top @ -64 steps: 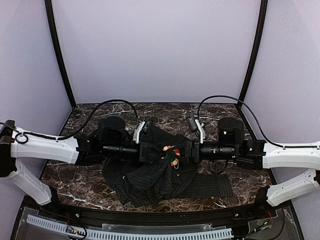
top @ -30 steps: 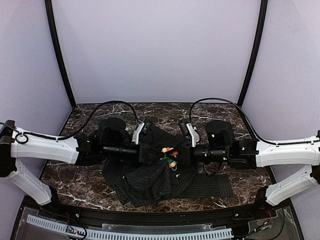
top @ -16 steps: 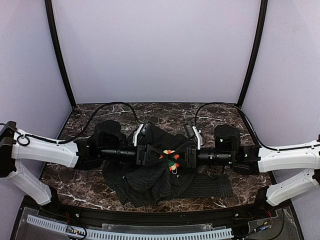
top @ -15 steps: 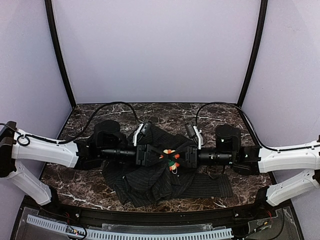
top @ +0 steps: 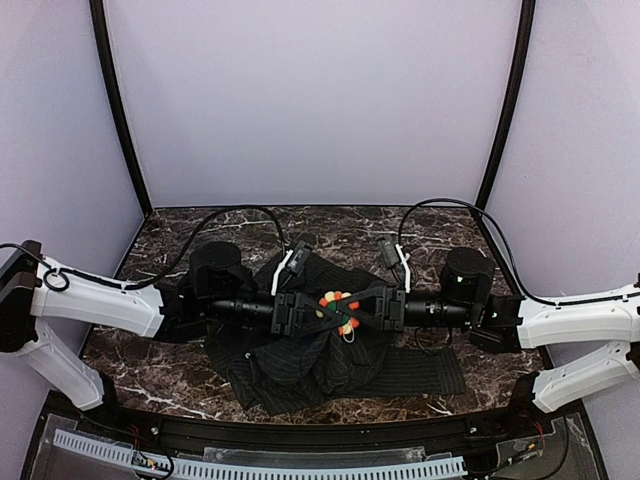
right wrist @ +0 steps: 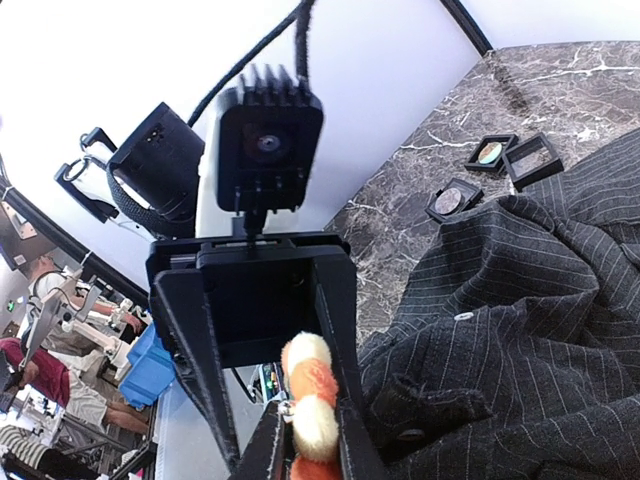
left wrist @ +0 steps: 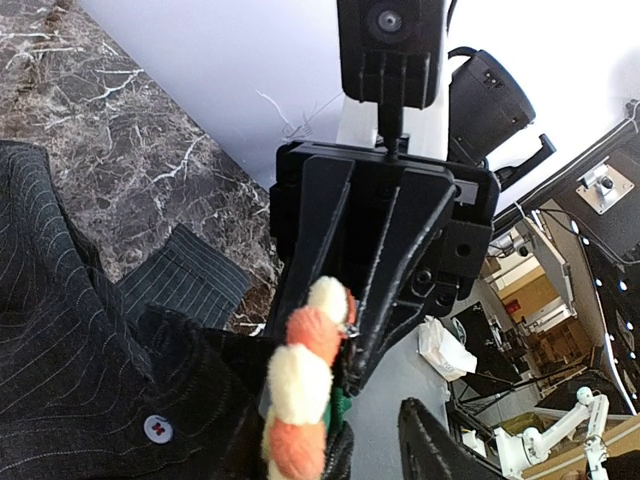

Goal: Remove the brooch from the garment
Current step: Pass from the left arm to the right, then pass from the right arm to the left, then open the brooch with the crumpled clothing.

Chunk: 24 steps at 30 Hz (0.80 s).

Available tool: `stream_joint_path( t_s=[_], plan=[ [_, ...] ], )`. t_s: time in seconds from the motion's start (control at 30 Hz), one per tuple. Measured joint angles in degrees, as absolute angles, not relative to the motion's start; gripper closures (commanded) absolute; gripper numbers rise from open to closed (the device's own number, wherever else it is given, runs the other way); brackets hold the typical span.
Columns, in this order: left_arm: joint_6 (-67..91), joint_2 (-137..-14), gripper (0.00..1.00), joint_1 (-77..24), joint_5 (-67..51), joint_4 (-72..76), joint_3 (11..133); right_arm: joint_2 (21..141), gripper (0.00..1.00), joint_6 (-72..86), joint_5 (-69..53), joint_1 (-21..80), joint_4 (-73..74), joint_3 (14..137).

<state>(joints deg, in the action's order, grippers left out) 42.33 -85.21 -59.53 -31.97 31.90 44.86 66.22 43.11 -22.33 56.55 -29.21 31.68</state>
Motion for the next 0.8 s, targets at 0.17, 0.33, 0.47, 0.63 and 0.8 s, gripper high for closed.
stream_joint_path(
  t_s=[0.17, 0.33, 0.47, 0.63, 0.8],
  plan=[
    [42.5, -86.2, 0.93, -59.6, -32.4, 32.1, 45.0, 66.2, 0.94, 43.5, -22.7, 56.6, -29.5, 31.7],
    [42.0, -86.2, 0.99, -59.9, -30.7, 31.8, 45.1, 66.0, 0.39, 43.6, -22.5, 56.2, -28.4, 31.7],
    [41.9, -86.1, 0.99, -60.0, -26.9, 29.4, 45.0, 64.9, 0.35, 43.5, -22.0, 56.2, -27.2, 31.8],
    [41.3, -84.6, 0.99, -60.2, -23.1, 27.2, 45.0, 64.1, 0.45, 43.6, -21.0, 56.2, -26.6, 31.7],
    [41.0, -83.9, 0.99, -60.2, -22.0, 26.3, 44.9, 64.4, 0.56, 43.7, -20.4, 56.0, -26.5, 31.5]
  ],
)
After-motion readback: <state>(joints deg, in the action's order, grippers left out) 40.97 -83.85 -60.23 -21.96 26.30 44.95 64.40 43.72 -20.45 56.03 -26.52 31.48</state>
